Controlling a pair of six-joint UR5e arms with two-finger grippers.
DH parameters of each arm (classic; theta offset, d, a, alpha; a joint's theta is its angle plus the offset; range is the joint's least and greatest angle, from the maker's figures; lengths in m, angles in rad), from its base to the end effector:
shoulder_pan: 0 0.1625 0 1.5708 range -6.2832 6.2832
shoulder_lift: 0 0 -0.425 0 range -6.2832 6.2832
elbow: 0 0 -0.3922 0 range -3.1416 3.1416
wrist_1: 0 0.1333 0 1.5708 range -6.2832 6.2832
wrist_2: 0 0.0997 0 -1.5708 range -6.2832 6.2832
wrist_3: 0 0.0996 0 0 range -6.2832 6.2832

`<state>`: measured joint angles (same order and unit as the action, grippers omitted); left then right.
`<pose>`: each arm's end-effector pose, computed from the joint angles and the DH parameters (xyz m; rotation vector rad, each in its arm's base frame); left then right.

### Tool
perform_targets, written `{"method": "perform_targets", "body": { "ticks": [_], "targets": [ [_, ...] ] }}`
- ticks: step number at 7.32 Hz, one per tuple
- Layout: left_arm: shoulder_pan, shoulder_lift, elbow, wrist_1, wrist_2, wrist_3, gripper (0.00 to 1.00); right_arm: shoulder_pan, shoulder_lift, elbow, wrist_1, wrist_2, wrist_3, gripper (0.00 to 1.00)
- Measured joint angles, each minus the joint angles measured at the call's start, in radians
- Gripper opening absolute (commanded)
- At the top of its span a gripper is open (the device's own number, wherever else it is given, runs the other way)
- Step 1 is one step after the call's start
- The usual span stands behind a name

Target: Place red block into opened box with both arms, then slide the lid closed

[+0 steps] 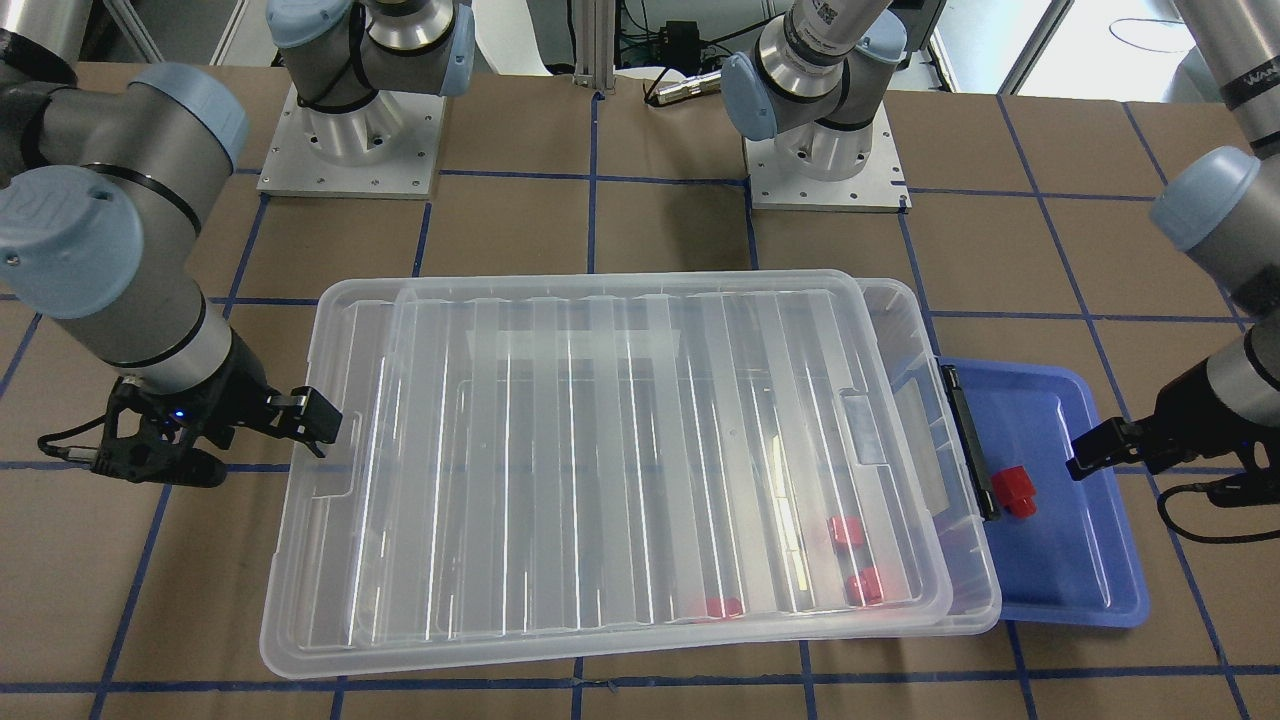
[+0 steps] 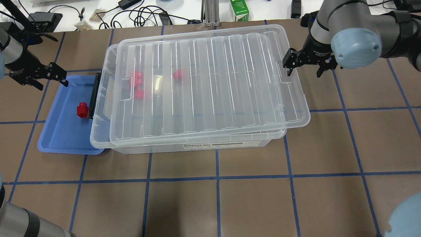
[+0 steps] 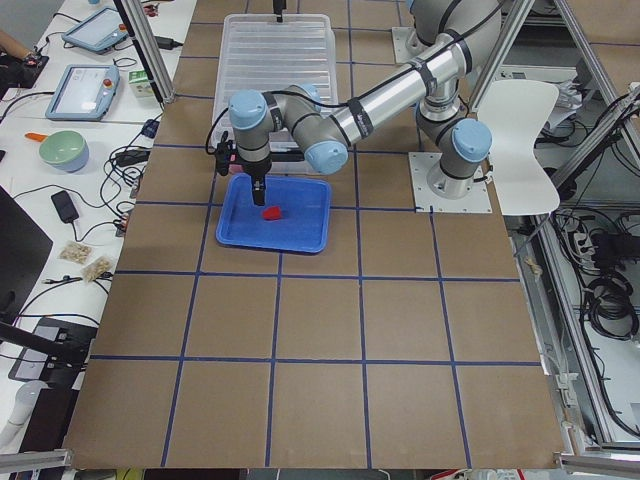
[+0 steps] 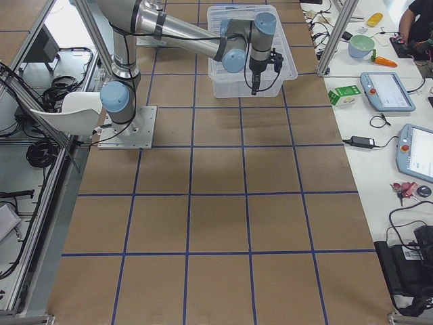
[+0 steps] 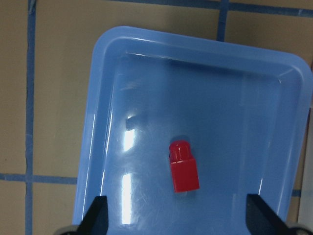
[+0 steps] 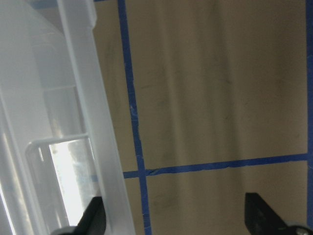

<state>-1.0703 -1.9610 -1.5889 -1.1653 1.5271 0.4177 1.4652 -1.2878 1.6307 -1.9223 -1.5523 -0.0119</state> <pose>0.1772 -0.6109 0.3000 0.1284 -3.0984 0.0261 0.0724 -0.5996 0.3400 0.1462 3.1202 -0.0151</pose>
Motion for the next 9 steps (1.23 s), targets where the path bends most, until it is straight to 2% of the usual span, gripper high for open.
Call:
{"method": "perform_targets", "body": {
  "ticks": [4,9],
  "targets": [
    [-0.005,-0.095,-0.044,0.059,0.01,-0.003,1.0,-0.079,-0.001,-0.006,-0.001,-0.004,-0.118,1.0],
    [-0.008,-0.159,-0.125,0.173,0.001,-0.041,0.98,-0.102,-0.012,-0.006,0.03,-0.077,-0.16,1.0]
  ]
}}
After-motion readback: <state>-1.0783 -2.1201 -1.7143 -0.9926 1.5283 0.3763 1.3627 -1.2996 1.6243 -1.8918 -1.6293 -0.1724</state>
